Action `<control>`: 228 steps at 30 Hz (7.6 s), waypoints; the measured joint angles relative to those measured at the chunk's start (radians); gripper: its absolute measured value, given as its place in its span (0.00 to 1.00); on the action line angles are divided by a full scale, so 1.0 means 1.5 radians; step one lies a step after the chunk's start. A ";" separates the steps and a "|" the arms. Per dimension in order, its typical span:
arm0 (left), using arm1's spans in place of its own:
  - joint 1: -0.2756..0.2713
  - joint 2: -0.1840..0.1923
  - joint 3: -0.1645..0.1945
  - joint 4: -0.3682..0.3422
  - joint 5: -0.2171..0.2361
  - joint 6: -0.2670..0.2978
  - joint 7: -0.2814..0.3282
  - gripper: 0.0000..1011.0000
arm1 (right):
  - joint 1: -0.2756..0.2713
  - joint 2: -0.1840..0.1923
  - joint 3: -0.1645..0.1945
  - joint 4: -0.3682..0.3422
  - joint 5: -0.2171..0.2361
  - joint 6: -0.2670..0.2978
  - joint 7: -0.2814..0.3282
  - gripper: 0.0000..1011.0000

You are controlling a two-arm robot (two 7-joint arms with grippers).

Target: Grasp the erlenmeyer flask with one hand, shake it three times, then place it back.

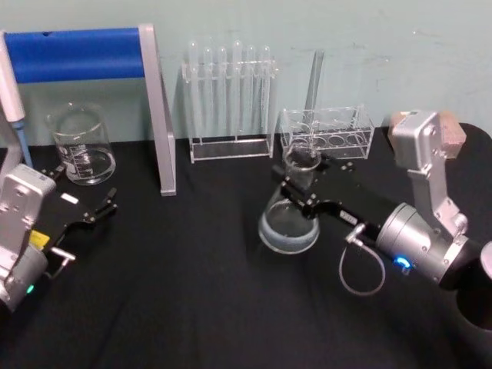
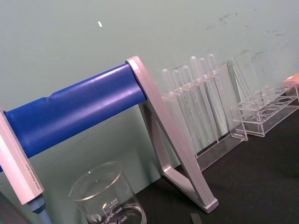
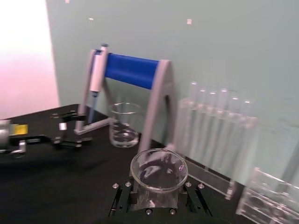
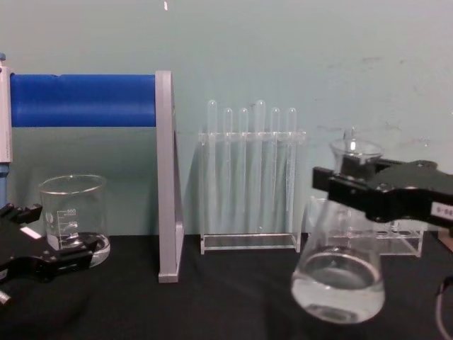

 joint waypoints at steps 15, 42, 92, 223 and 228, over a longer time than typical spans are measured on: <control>0.000 0.000 0.000 0.000 0.000 0.000 0.000 0.99 | -0.029 0.025 -0.063 -0.066 0.015 -0.004 0.061 0.45; 0.000 0.000 0.000 0.000 0.000 0.000 0.000 0.99 | 0.009 0.012 -0.051 -0.010 0.005 -0.009 0.003 0.45; 0.000 0.000 0.000 0.000 0.000 0.000 0.000 0.99 | 0.023 -0.042 0.030 0.047 -0.044 0.011 -0.021 0.45; 0.000 0.000 0.000 0.000 0.000 0.000 0.000 0.99 | -0.017 0.018 -0.063 -0.053 -0.005 0.002 0.052 0.45; 0.000 0.000 0.000 0.000 0.000 0.000 0.000 0.99 | -0.015 0.020 -0.066 -0.051 -0.002 0.000 0.047 0.45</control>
